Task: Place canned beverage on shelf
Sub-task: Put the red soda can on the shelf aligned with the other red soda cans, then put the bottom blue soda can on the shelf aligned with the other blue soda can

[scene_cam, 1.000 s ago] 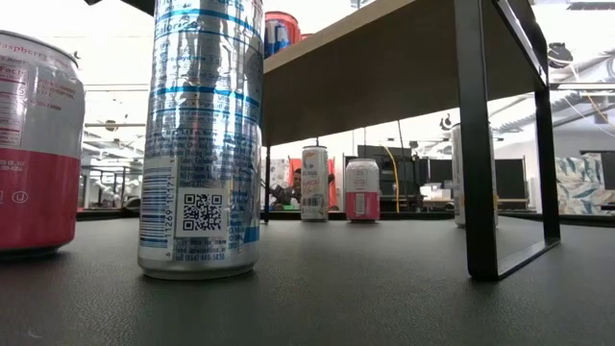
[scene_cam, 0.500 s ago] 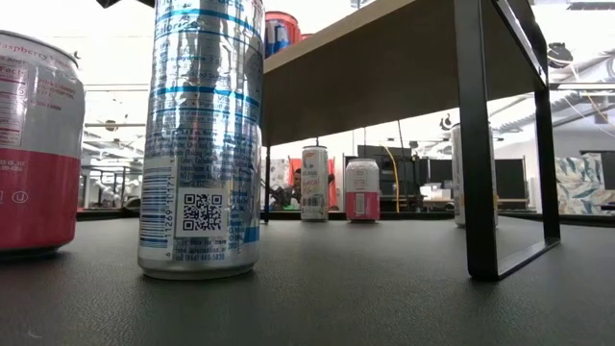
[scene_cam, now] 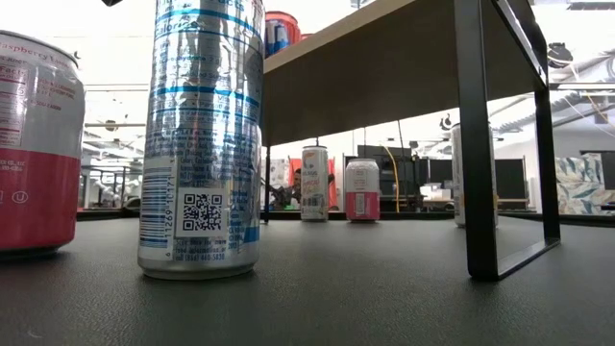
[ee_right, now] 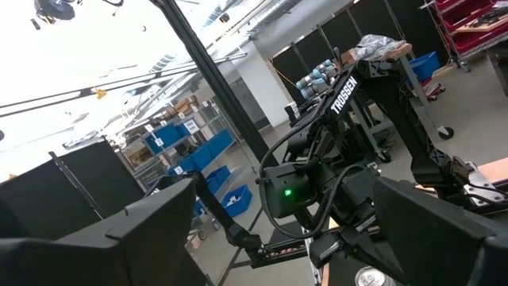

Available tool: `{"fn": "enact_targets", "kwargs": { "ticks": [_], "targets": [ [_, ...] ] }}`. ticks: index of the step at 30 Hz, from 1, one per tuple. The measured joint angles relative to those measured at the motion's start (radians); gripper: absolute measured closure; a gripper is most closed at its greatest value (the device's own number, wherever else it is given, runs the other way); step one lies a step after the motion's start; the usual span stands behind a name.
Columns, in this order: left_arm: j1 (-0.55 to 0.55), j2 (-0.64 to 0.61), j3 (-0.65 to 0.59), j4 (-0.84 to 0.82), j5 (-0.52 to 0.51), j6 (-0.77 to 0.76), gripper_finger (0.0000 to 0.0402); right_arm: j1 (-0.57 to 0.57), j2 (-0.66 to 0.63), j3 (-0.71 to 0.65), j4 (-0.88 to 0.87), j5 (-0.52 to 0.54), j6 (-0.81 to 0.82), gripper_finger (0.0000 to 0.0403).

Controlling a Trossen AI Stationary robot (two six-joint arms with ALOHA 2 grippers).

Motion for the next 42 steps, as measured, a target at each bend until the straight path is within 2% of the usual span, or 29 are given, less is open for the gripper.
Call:
{"fn": "enact_targets", "kwargs": {
  "ticks": [12, 20, 26, 37, 42],
  "targets": [
    [0.038, 0.003, 0.0, 0.047, 0.0, 0.026, 0.0268, 0.0, 0.0, 0.0, -0.001, -0.001, -0.008, 0.0041],
    [-0.001, 0.0, 0.0, 0.076, 0.081, 0.012, 0.0268, 0.0, 0.0, 0.0, -0.021, -0.001, -0.008, 0.0041],
    [-0.036, -0.035, 0.044, 0.058, 0.077, -0.032, 0.0268, 0.0, 0.0, 0.0, -0.063, -0.002, -0.008, 0.0041],
    [-0.005, -0.122, 0.168, 0.044, 0.067, 0.139, 0.0268, 0.0, 0.0, 0.0, -0.089, -0.001, -0.016, 0.0041],
    [0.013, -0.172, 0.211, 0.048, 0.063, 0.233, 0.0268, 0.0, 0.0, 0.006, -0.169, -0.001, 0.011, 0.0041]
  ]
}}
